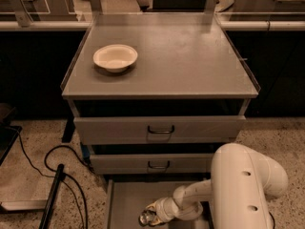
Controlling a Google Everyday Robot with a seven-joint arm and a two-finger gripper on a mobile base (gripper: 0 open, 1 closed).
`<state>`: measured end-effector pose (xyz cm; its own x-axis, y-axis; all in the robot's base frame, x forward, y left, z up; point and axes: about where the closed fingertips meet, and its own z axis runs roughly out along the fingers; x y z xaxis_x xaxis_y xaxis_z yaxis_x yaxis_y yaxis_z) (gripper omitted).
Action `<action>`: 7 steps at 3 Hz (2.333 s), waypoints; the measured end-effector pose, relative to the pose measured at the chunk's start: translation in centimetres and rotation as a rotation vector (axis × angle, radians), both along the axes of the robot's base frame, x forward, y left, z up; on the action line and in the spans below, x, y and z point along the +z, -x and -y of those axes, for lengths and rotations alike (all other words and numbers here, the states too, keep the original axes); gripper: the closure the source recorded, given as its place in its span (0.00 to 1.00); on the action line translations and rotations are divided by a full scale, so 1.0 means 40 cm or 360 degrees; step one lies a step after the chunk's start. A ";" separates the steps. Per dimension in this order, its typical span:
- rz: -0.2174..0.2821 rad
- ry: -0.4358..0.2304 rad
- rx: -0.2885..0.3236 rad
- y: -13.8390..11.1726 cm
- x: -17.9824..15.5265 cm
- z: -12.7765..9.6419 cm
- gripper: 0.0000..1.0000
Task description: Place redbull can into bottom drawer
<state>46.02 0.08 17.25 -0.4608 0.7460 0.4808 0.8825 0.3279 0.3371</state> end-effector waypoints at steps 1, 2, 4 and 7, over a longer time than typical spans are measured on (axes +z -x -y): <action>0.0007 0.0026 -0.0082 0.001 -0.010 0.006 1.00; -0.0019 0.0095 -0.0234 0.011 -0.060 0.012 1.00; -0.0021 0.0095 -0.0236 0.011 -0.061 0.012 0.82; -0.0021 0.0095 -0.0236 0.012 -0.061 0.012 0.11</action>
Offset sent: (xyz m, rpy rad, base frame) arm 0.0033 -0.0103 -0.0209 -0.0804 -0.0207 -0.1932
